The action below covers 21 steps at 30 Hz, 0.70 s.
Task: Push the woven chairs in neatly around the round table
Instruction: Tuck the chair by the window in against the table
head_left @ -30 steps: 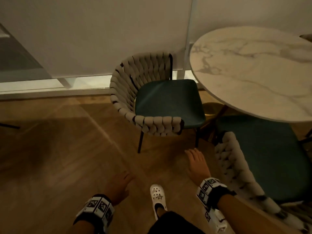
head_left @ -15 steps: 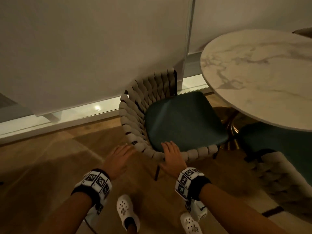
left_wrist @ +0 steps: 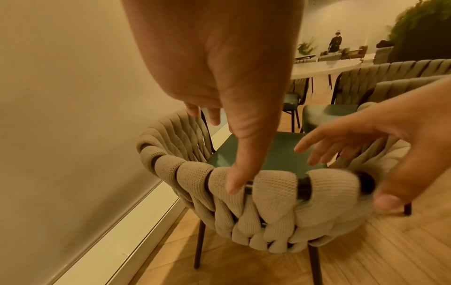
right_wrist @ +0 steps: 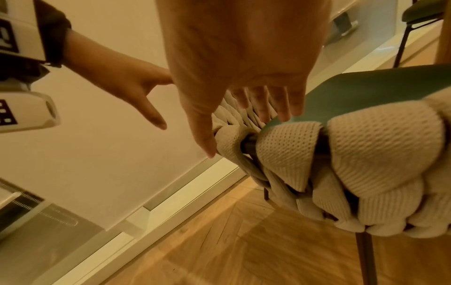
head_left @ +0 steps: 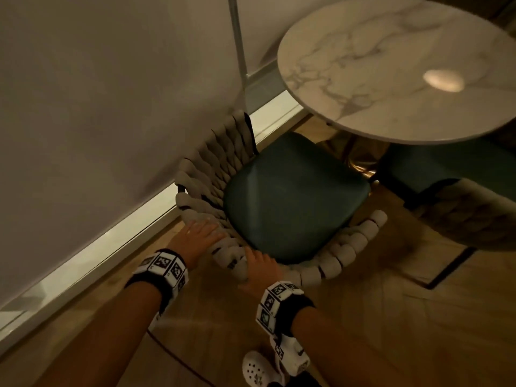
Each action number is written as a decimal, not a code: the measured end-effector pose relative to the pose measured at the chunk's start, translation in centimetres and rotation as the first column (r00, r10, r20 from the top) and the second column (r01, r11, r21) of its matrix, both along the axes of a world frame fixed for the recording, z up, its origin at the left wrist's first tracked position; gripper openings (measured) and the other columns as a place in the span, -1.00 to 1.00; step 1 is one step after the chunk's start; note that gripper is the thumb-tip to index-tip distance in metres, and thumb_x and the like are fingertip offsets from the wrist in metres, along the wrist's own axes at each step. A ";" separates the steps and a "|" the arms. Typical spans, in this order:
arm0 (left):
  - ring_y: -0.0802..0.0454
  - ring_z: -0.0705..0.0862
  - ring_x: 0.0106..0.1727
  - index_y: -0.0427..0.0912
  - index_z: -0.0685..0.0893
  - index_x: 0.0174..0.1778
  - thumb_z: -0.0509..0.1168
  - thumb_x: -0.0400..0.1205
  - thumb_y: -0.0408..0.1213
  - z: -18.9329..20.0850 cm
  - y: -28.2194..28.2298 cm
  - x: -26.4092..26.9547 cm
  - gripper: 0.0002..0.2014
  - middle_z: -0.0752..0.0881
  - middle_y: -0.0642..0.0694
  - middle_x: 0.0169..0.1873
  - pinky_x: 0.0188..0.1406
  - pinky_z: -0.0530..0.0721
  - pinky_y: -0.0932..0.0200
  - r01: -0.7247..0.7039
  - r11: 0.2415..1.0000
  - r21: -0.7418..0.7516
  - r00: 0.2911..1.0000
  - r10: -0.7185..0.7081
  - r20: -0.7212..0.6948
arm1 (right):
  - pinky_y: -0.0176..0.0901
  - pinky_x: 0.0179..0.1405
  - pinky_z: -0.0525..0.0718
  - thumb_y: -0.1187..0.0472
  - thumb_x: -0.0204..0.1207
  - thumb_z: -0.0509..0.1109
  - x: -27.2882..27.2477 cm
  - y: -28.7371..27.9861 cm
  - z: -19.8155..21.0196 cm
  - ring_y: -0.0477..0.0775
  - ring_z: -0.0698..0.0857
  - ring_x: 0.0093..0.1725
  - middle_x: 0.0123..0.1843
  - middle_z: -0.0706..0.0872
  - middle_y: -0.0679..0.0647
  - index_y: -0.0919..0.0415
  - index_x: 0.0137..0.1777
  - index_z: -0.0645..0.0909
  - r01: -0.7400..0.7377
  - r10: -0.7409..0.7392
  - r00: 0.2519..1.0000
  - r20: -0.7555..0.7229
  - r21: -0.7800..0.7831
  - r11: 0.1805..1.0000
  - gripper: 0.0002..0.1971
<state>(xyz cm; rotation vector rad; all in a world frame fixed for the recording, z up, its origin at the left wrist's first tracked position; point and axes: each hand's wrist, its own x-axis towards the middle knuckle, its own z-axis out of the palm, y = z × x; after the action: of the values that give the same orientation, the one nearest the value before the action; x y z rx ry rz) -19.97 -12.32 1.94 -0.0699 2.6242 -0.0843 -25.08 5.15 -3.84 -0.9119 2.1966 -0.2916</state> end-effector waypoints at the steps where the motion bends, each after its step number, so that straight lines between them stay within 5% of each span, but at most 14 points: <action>1: -0.14 0.08 0.66 -0.01 0.15 0.59 0.24 0.64 -0.09 -0.5 -0.7 -0.6 -0.38 0.16 -0.11 0.64 0.66 0.03 -0.17 0.025 0.999 -0.025 0.999 -0.024 0.034 | 0.27 0.43 0.39 0.02 0.38 0.48 0.1 -0.5 -0.5 0.37 0.38 0.43 0.53 0.33 0.29 0.16 0.55 0.04 0.028 -0.028 1.000 -0.006 0.016 0.999 -0.14; 4: -0.14 0.09 0.65 0.04 0.07 0.60 0.28 0.60 -0.12 -2.5 -2.7 -2.2 -0.31 0.14 -0.11 0.64 0.67 0.07 -0.15 0.094 0.987 -0.128 0.991 -0.081 0.106 | 0.28 0.37 0.46 0.07 0.38 0.46 0.2 -1.7 -2.0 0.38 0.46 0.37 0.47 0.41 0.30 0.14 0.53 0.09 0.089 -0.089 0.996 -0.011 0.055 0.994 -0.20; 6: -0.15 0.04 0.67 0.03 0.04 0.61 0.29 0.61 -0.16 -3.9 -3.8 -3.2 -0.29 0.11 -0.10 0.65 0.69 0.04 -0.15 0.100 0.983 -0.154 0.985 -0.076 0.154 | 0.24 0.22 0.62 0.01 0.27 0.53 0.5 -1.9 -3.0 0.36 0.61 0.21 0.33 0.57 0.32 0.18 0.43 0.31 0.104 -0.101 0.990 -0.103 0.023 0.994 -0.25; 8: -0.15 -0.01 0.68 0.04 0.00 0.61 0.26 0.63 -0.11 -5.1 -4.6 -4.3 -0.29 0.07 -0.10 0.67 0.70 -0.01 -0.16 0.101 0.982 -0.163 0.977 -0.066 0.203 | -0.07 -0.28 0.80 -0.15 -0.12 0.68 0.8 -1.8 -3.5 0.12 0.80 -0.25 -0.15 0.82 0.16 0.11 -0.01 0.70 0.089 -0.083 0.974 -0.211 0.022 0.996 -0.35; 10: -0.15 -0.03 0.68 0.06 0.00 0.61 0.25 0.63 -0.05 -5.7 -5.1 -5.4 -0.29 0.05 -0.10 0.67 0.70 -0.04 -0.16 0.099 0.982 -0.160 0.964 -0.055 0.261 | -0.34 -0.58 0.69 -0.28 -0.27 0.64 0.8 -2.0 -3.9 -0.13 0.74 -0.52 -0.44 0.81 -0.02 0.00 -0.30 0.71 0.083 -0.080 0.974 -0.211 0.002 0.997 -0.46; 13: -0.14 0.24 0.60 0.18 0.30 0.51 0.27 0.59 0.03 -5.6 -5.7 -5.8 -0.46 0.30 -0.07 0.59 0.62 0.16 -0.14 0.181 0.976 -0.120 0.956 -0.146 0.253 | -0.46 -0.63 0.61 -0.32 -0.08 0.55 0.7 -1.5 -5.0 -0.24 0.69 -0.54 -0.42 0.78 -0.19 -0.17 -0.17 0.57 -0.003 -0.014 0.969 -0.246 -0.066 0.998 -0.51; 16: -0.06 0.77 0.11 0.28 0.73 0.01 0.57 0.19 0.15 -5.9 -6.4 -4.1 -0.54 0.82 -0.01 0.06 0.15 0.69 -0.18 0.207 0.977 -0.050 0.961 -0.194 0.196 | -0.48 -0.67 0.54 -0.31 -0.10 0.53 1.4 -1.2 -5.1 -0.24 0.63 -0.61 -0.46 0.73 -0.22 -0.21 -0.15 0.49 -0.019 0.002 0.974 -0.229 -0.073 0.997 -0.48; 19: 0.13 0.81 -0.38 0.33 0.75 -0.37 0.58 -0.19 0.24 -7.6 -7.9 -2.8 -0.54 0.84 0.16 -0.42 -0.36 0.81 0.04 0.194 0.980 -0.041 0.962 -0.182 0.204 | -0.47 -0.66 0.55 -0.35 -0.01 0.45 1.6 -1.6 -4.9 -0.26 0.64 -0.59 -0.44 0.73 -0.23 -0.22 -0.09 0.42 -0.100 0.093 0.962 -0.258 -0.016 0.995 -0.49; 21: 0.12 0.82 -0.33 0.34 0.75 -0.30 0.57 -0.11 0.25 -6.9 -8.1 -3.3 -0.55 0.84 0.16 -0.37 -0.29 0.80 0.05 0.283 0.956 -0.080 0.948 -0.266 0.174 | -0.48 -0.65 0.55 -0.35 0.01 0.45 1.1 -1.9 -4.9 -0.25 0.64 -0.59 -0.43 0.73 -0.22 -0.21 -0.06 0.42 -0.128 0.123 0.960 -0.250 -0.002 0.992 -0.48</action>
<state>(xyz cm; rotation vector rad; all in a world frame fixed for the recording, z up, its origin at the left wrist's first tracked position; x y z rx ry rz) -23.30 -20.45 -4.92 0.2586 2.4499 -0.3112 -24.03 3.24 -8.71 -1.1461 2.3531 -0.1414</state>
